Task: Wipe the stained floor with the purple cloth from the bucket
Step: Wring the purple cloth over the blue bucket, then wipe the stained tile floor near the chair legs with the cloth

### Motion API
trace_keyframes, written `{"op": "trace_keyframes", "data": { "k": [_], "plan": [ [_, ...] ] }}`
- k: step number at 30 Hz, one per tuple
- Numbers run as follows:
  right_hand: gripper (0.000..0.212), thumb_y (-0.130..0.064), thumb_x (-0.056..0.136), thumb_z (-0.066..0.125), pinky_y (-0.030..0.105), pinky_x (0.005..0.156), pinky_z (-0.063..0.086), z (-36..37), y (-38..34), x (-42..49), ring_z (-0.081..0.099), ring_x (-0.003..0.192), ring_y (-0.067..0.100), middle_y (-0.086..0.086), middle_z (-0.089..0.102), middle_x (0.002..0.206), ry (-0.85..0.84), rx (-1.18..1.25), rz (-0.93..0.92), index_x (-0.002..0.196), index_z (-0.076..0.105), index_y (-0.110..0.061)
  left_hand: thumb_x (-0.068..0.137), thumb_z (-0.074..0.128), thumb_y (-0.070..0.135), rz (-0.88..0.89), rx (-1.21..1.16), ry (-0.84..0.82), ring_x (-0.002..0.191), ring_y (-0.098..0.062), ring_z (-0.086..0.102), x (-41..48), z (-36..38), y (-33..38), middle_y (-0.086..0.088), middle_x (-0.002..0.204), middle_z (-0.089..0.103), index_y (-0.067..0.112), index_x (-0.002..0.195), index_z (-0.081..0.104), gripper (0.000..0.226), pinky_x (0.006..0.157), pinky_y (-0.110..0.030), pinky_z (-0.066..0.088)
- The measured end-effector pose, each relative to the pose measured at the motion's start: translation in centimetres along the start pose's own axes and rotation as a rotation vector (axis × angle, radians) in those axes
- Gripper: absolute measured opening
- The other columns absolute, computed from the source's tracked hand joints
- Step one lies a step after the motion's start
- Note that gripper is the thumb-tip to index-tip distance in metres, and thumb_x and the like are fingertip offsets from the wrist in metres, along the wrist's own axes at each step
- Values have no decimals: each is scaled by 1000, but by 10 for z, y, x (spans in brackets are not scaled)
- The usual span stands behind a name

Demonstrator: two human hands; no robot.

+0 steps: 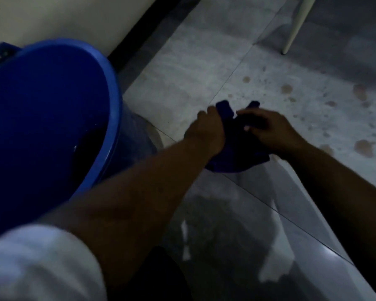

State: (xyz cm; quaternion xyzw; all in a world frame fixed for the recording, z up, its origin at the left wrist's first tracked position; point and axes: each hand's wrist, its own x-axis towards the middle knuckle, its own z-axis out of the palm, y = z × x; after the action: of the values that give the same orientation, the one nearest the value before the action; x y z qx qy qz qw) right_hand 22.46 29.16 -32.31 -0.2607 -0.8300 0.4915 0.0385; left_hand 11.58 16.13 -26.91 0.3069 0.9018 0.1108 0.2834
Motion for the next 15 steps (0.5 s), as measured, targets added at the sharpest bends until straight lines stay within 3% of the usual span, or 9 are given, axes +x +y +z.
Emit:
{"op": "trace_keyframes", "data": {
  "k": [3, 5, 6, 7, 9, 11, 12, 15],
  "plan": [
    [47, -3, 88, 65, 24, 98, 43, 33, 34, -20, 62, 114, 22, 7, 64, 126, -53, -182, -109, 134, 58, -13, 96, 44, 15, -133, -75, 129, 107, -40, 57, -5, 48, -44, -21, 126, 51, 5, 126, 43, 32, 90, -51, 49],
    [44, -6, 89, 65, 10, 94, 42, 51, 54, -34, 65, 108, 27, 14, 66, 125, -119, -195, -98, 133, 59, -12, 98, 40, 18, -230, -138, 211, 107, -37, 57, -8, 74, -77, -19, 126, 52, 8, 127, 44, 31, 92, -51, 48],
    [42, -11, 90, 66, 12, 87, 45, 57, 62, -41, 65, 104, 27, 14, 65, 122, -143, -290, -114, 131, 61, -16, 98, 38, 19, -286, -185, 239, 108, -37, 56, -10, 83, -92, -19, 127, 52, 9, 128, 43, 32, 94, -51, 47],
    [40, -17, 89, 68, 24, 79, 51, 64, 68, -45, 65, 97, 31, 15, 65, 118, -128, -439, -122, 128, 64, -18, 98, 37, 19, -338, -224, 257, 111, -36, 54, -10, 92, -104, -19, 130, 50, 11, 132, 41, 35, 96, -50, 45],
    [32, -28, 85, 70, 39, 64, 51, 75, 76, -47, 61, 85, 37, 18, 66, 107, 91, -765, -255, 116, 70, -18, 94, 42, 10, -345, -167, 304, 121, -36, 46, -8, 107, -120, -19, 138, 43, 12, 142, 32, 49, 102, -45, 41],
    [29, -31, 89, 65, 45, 76, 44, 90, 77, -43, 59, 97, 40, 20, 68, 112, 233, -844, -469, 113, 71, -16, 90, 49, 3, -220, 0, 364, 131, -34, 38, -9, 119, -127, -17, 146, 36, 10, 148, 23, 65, 108, -42, 35],
    [30, -29, 90, 63, 48, 86, 43, 101, 75, -38, 58, 110, 43, 21, 67, 121, 222, -845, -580, 116, 69, -16, 90, 51, 4, -179, 28, 394, 135, -33, 35, -7, 123, -129, -15, 149, 35, 10, 149, 22, 66, 111, -41, 32],
    [42, -35, 94, 55, 58, 110, 35, 142, 69, -22, 43, 138, 39, 11, 54, 144, -59, -832, -781, 131, 59, -18, 94, 47, 14, -177, -2, 447, 140, -29, 31, 0, 125, -131, -12, 153, 33, 10, 148, 28, 57, 116, -38, 26]
  ]
}}
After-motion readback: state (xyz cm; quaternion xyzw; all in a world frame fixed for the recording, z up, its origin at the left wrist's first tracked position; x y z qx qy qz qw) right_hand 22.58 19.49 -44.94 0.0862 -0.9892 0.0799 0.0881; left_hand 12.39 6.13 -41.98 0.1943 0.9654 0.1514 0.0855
